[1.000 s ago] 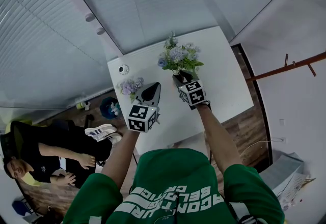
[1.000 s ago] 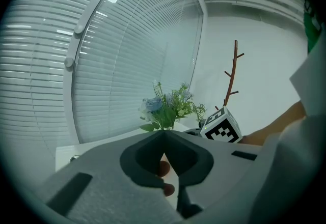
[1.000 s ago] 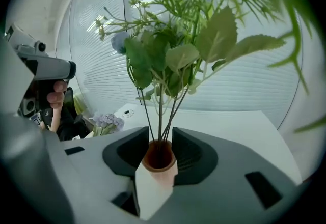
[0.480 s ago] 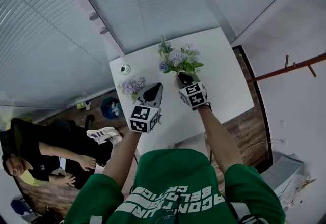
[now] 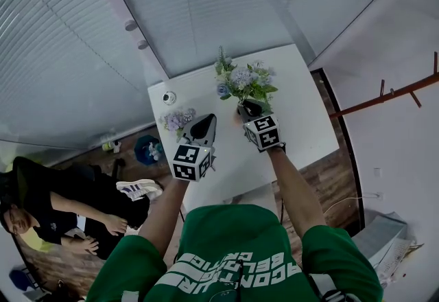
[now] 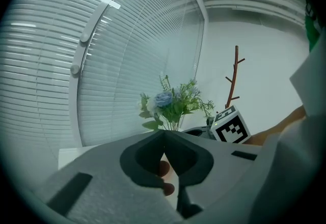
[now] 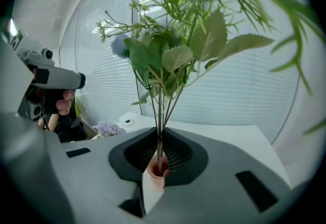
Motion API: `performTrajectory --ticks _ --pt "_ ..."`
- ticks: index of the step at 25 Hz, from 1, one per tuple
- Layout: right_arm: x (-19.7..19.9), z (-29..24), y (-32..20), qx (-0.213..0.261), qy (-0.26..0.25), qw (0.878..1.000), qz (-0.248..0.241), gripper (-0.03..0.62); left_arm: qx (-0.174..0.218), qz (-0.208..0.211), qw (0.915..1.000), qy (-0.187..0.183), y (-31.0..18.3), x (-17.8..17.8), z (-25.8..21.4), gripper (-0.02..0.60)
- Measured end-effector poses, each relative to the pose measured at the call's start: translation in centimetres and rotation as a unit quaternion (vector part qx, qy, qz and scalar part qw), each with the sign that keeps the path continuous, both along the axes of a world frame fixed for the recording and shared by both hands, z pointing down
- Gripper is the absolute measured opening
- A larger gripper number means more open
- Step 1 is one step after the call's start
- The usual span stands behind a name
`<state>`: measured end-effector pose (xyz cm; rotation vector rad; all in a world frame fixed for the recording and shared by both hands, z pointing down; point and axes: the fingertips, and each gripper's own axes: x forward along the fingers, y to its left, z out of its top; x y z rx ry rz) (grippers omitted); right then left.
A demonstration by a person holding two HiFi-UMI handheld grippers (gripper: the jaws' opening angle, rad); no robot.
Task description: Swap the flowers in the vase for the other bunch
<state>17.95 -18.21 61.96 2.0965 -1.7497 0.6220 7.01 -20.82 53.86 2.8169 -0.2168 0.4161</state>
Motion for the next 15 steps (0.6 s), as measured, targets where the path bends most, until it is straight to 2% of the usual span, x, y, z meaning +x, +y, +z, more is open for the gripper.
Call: performTrajectory --ticks 9,15 --pt "0.9 -8.7 0.2 0.09 -0.004 0.996 0.012 0.04 0.001 -0.007 0.9998 0.017 0.4 0.4 -2.1 0.008" --pt "1.1 -12.6 0.2 0.113 0.01 0.993 0.006 0.04 0.005 -0.015 0.9996 0.022 0.0 0.2 -2.6 0.008"
